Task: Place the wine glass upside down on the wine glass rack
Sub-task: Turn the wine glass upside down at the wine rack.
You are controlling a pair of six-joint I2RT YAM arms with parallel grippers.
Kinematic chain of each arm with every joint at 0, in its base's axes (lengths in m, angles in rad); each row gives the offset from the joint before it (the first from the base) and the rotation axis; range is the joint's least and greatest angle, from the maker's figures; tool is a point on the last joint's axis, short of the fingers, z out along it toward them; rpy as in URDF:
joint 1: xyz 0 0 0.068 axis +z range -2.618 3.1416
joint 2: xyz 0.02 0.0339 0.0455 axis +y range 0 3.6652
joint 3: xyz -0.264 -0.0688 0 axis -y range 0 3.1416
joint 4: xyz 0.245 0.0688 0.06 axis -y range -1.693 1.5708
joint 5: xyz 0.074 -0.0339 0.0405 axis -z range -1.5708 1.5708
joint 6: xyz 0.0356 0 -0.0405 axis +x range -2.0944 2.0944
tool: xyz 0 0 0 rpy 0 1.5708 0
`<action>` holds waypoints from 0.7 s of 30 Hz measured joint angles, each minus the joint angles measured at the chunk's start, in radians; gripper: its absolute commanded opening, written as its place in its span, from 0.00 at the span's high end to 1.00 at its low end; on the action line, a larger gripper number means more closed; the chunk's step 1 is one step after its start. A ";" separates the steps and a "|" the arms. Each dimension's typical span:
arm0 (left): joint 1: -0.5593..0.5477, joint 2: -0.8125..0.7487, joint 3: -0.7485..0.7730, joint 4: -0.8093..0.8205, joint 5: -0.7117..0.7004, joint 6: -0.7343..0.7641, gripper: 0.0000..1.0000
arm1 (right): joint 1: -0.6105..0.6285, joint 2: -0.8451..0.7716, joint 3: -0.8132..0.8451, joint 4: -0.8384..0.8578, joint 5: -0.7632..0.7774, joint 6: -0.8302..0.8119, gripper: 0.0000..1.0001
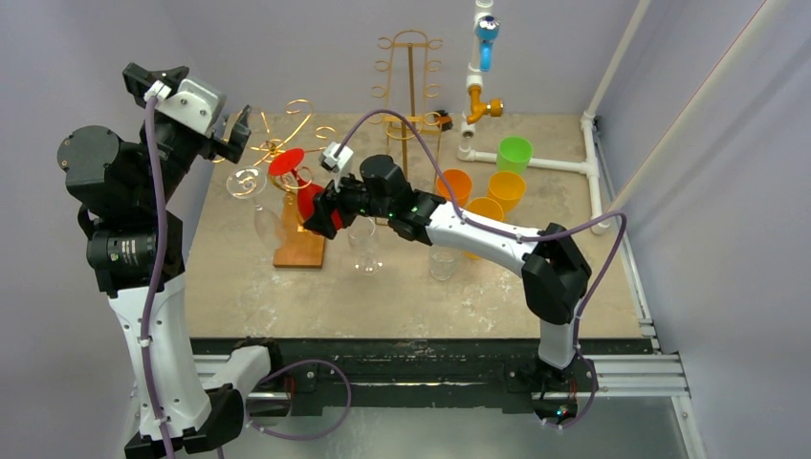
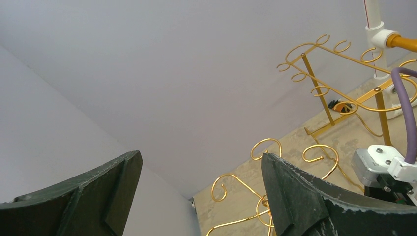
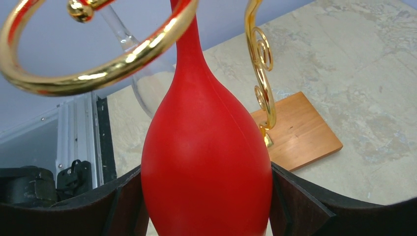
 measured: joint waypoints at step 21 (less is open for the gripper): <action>0.000 -0.014 -0.037 0.003 -0.014 0.016 0.00 | 0.009 -0.077 -0.164 0.168 -0.021 0.016 0.40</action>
